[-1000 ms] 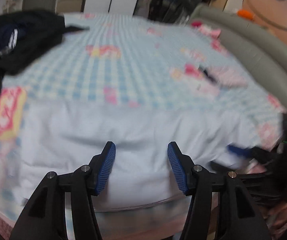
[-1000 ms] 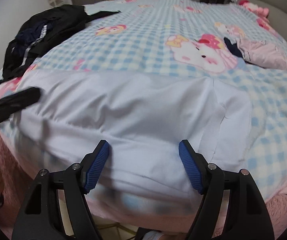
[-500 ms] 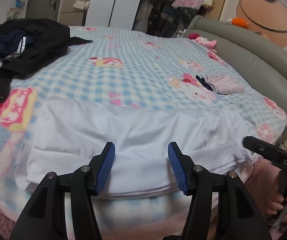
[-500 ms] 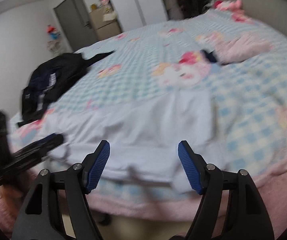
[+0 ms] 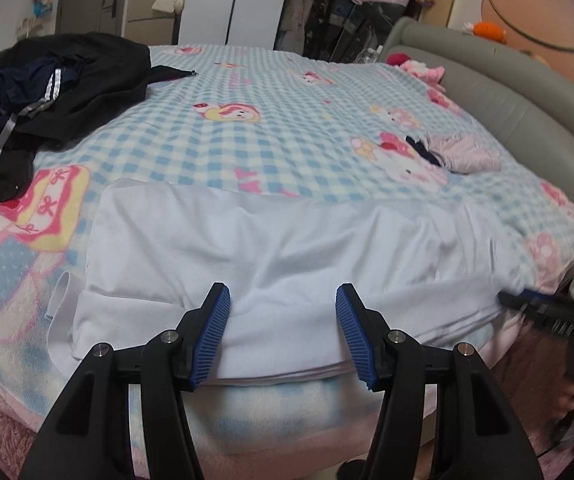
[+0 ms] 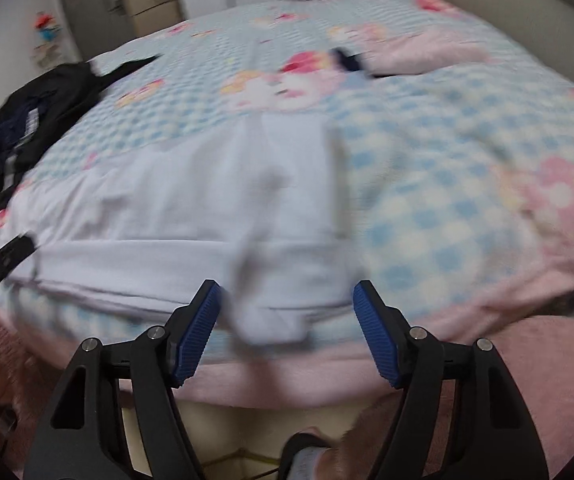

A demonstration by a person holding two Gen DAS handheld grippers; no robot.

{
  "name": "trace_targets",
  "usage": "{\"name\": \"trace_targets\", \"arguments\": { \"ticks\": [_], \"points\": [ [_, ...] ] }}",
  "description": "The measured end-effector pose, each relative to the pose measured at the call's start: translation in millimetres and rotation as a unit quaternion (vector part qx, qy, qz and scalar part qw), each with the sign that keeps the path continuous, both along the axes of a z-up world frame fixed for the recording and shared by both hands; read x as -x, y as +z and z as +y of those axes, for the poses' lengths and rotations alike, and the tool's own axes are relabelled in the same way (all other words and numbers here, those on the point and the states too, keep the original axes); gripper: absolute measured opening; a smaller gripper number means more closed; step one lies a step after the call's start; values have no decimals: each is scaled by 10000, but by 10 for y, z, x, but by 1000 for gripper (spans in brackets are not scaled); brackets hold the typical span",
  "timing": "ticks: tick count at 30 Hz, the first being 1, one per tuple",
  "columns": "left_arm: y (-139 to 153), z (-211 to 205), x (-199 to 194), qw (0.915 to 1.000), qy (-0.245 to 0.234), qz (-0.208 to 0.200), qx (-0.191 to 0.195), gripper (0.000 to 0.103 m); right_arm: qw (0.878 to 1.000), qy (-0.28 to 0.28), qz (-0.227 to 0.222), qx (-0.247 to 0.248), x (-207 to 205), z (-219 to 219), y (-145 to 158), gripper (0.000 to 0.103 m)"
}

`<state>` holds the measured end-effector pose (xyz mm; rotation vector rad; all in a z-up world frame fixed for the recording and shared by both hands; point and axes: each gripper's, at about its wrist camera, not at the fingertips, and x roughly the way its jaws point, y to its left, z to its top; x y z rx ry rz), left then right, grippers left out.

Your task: Fold clothes

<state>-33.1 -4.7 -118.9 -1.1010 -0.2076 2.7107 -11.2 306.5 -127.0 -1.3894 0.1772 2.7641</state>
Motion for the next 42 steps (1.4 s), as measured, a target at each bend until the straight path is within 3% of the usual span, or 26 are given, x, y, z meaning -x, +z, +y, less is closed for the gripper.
{"name": "trace_targets", "arguments": {
  "ticks": [3,7,15,20,23,26,30,38,42],
  "points": [
    [9,14,-32,10000,-17,34,75,58,9987,-272,244,355,-50,240,135,70],
    [3,37,-3,9999,-13,-27,113,62,9985,-271,288,390,12,351,179,70],
    [20,62,26,9996,-11,-187,210,63,9976,-336,-501,354,284,264,-88,72],
    [281,131,173,9992,-380,-124,3,64,9988,33,464,-179,332,132,445,72],
    [375,316,403,9987,-491,-106,87,64,9955,545,697,-324,604,2,608,72],
    [384,606,618,9977,-619,-131,249,64,9944,843,630,-123,864,-81,529,72],
    [171,877,858,9962,-639,-477,335,64,9977,541,398,38,878,113,339,71],
    [-183,867,859,9960,-351,-822,18,67,9993,-65,-68,360,905,501,-40,77],
    [-86,778,857,9964,-228,-816,-2,67,9996,-111,164,-213,860,435,65,77]
  ]
}}
